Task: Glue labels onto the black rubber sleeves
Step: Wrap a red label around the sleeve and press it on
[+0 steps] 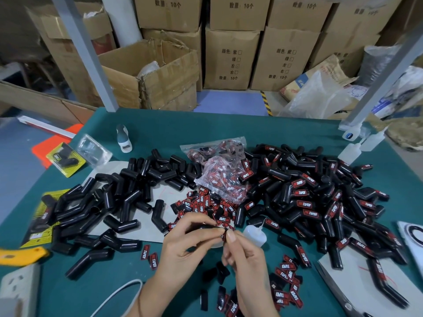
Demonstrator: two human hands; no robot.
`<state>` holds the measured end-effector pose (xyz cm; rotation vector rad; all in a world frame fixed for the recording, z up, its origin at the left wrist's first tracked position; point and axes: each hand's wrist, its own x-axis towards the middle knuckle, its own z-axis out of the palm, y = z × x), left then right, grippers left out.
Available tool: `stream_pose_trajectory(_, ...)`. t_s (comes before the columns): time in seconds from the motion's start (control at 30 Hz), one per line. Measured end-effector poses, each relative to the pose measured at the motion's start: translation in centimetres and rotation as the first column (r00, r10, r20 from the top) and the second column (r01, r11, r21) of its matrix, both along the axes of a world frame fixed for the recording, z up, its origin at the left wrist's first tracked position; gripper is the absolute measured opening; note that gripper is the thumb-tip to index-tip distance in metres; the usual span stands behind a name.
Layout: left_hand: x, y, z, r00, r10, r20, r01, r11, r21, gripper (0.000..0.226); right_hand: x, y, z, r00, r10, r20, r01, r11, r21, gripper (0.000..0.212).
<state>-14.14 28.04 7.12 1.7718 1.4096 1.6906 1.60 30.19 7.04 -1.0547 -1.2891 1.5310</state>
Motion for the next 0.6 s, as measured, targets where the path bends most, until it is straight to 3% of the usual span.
stream_pose_trajectory(0.6,-0.27,0.32,-0.01,0.999,-0.034,-0.032,0.035,0.999,0.027,0.015,0.85,0.91,-0.81,0.994,0.105,-0.025,-0.105,0.994,0.005,0.061)
